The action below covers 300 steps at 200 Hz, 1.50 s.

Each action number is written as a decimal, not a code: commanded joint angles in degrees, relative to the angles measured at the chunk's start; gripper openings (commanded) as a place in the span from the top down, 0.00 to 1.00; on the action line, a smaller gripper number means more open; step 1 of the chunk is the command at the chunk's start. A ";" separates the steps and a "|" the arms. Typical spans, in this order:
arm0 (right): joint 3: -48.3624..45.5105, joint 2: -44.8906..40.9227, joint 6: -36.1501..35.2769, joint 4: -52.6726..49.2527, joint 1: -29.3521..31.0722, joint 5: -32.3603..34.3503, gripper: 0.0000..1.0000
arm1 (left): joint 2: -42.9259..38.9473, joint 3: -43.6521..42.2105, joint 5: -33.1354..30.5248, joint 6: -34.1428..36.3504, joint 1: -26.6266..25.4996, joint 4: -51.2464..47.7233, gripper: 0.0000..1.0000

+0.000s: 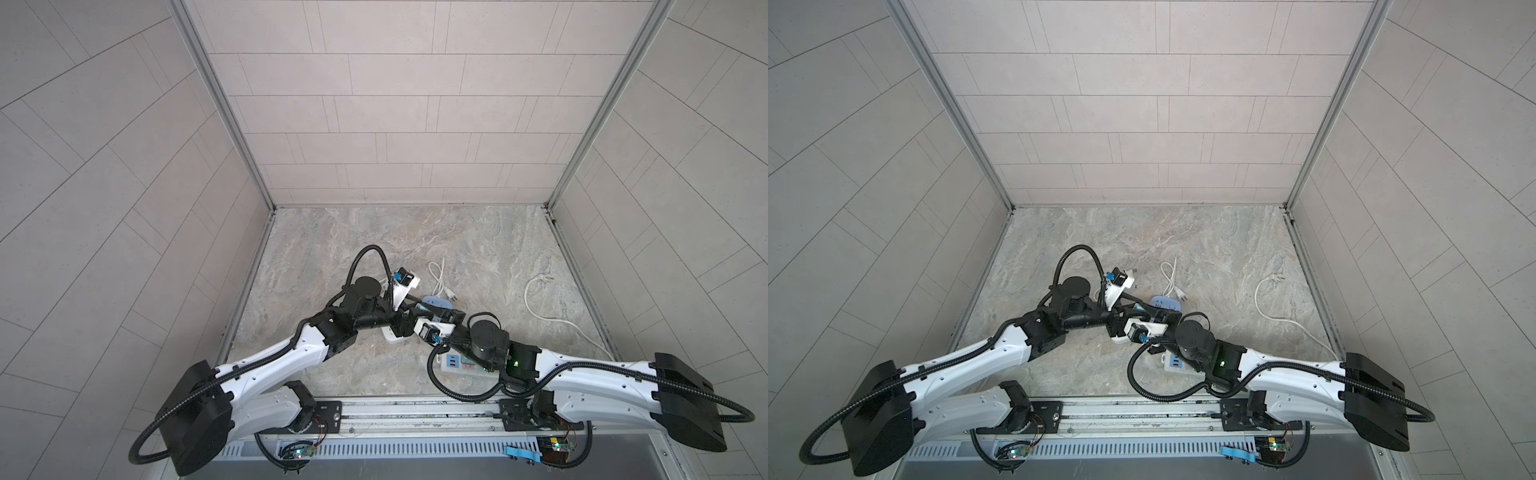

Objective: Insert the plug
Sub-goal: 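Close the left gripper on the teal adapter held by the right gripper, then open and withdraw the right gripper while the left gripper carries the adapter away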

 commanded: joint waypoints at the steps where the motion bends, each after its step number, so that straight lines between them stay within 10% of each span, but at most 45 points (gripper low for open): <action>1: 1.03 -1.95 -0.69 1.64 0.28 0.16 0.96 | 0.65 2.02 1.78 1.90 -0.40 -1.41 0.42; 188: -0.53 -4.26 -2.22 1.29 0.20 2.48 0.88 | 5.20 4.78 8.14 1.93 -1.12 -2.37 0.99; 228: -1.15 -7.14 -2.17 -1.95 0.11 2.75 0.43 | 0.95 2.20 3.38 0.21 -0.16 -0.04 1.00; 265: -2.08 -9.47 -1.38 -3.34 -0.32 4.02 0.31 | -5.94 -1.16 -7.21 -1.32 1.33 -0.33 1.00; 276: -2.21 -10.06 -1.27 -3.99 -0.42 4.07 0.02 | -8.31 -2.13 -10.47 -1.46 1.85 -0.87 1.00; 300: -2.54 -11.05 -0.83 -5.43 -0.99 4.86 0.00 | -13.14 -4.01 -19.17 -1.71 2.70 -2.35 1.00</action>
